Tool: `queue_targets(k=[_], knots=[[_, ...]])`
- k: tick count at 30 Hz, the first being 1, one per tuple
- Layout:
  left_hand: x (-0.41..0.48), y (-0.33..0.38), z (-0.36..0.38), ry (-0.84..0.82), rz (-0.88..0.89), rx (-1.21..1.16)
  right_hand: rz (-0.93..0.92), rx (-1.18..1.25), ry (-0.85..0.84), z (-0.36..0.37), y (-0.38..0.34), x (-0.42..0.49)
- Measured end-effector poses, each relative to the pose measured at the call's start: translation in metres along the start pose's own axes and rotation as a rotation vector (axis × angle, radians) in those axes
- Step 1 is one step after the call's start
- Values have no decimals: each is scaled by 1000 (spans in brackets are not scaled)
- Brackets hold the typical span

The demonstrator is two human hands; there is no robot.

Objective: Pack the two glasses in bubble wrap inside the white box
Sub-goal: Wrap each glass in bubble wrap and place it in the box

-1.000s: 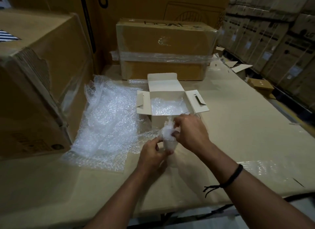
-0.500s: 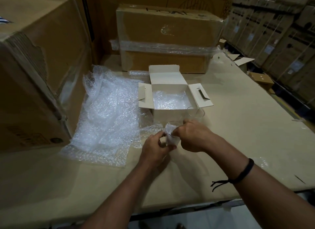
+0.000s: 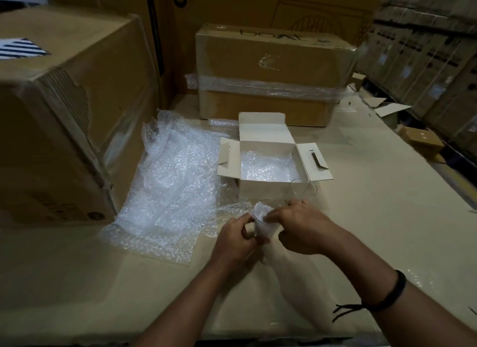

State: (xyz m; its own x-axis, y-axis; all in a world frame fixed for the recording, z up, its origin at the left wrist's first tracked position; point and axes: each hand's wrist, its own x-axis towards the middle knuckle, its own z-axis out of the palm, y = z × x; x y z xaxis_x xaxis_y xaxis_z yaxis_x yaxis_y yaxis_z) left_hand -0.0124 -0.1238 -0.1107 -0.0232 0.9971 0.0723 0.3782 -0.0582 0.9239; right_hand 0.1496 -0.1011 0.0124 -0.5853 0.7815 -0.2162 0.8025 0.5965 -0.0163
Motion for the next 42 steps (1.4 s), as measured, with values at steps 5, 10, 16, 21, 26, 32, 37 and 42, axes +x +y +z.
queue_targets(k=[5,10,16,21,26,32,37,42], knots=[[0,1,0,30,-5,83,209,489,369,5,7,-6],[-3,6,0,73,-35,123,190,589,225,7,-10,1],[-8,3,2,176,10,82,174,657,280,1,-1,0],[-5,0,1,461,37,521,222,1109,351,-44,30,24],[1,0,0,371,-156,658,252,1309,202,-73,78,92],[3,1,2,304,-221,817,392,1281,-72,-49,110,165],[7,2,3,287,-243,832,406,1219,-171,-25,117,193],[7,2,5,302,-256,830,383,1175,-231,-12,123,209]])
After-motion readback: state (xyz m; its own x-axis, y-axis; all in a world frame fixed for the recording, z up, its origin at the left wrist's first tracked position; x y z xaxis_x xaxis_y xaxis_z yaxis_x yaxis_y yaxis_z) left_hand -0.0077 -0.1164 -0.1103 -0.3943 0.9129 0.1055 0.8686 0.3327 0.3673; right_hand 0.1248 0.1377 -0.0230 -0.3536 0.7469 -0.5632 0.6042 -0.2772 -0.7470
